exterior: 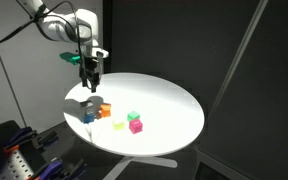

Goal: Put the grey toy block on top of the three aligned toy blocks

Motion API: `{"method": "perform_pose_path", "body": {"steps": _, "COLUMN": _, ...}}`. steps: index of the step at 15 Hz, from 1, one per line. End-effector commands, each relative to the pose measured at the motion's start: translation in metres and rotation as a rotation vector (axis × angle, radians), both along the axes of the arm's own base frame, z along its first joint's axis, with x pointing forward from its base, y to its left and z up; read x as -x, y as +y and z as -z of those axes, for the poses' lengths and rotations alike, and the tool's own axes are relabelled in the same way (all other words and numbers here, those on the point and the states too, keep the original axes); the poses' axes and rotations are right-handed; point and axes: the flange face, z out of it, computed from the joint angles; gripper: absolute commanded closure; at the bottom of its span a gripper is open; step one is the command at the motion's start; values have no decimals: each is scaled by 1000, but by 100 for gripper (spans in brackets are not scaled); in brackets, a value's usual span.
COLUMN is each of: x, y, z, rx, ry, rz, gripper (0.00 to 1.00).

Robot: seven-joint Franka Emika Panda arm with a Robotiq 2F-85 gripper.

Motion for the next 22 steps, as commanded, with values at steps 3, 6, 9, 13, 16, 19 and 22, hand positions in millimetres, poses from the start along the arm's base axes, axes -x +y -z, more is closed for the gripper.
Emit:
{"method": "perform_pose_path", "body": {"steps": 3, "x": 0, "y": 0, "z": 4, "rx": -1, "ry": 11, "rz": 3, "gripper": 0}}
{"method": "perform_pose_path", "body": {"steps": 6, "x": 0, "y": 0, "z": 4, "rx": -2, "ry": 11, "rz": 3, "gripper": 0}}
{"method": "perform_pose_path", "body": {"steps": 9, "x": 0, "y": 0, "z": 4, "rx": -2, "ry": 11, "rz": 3, "gripper": 0}}
{"method": "perform_pose_path", "body": {"steps": 13, "x": 1, "y": 0, "z": 7, "rx": 6, "ry": 6, "rz": 15, "gripper": 0}}
{"method": "perform_pose_path", "body": {"steps": 16, "x": 1, "y": 2, "z": 16, "rx": 16, "ry": 2, "rz": 26, "gripper": 0}}
{"method": "perform_pose_path", "body": {"steps": 19, "x": 0, "y": 5, "z": 24, "rx": 22, "ry": 3, "rz": 38, "gripper": 0}}
{"method": "perform_pose_path", "body": {"steps": 22, "x": 2, "y": 9, "z": 34, "rx": 32, "ry": 12, "rz": 44, "gripper": 0}}
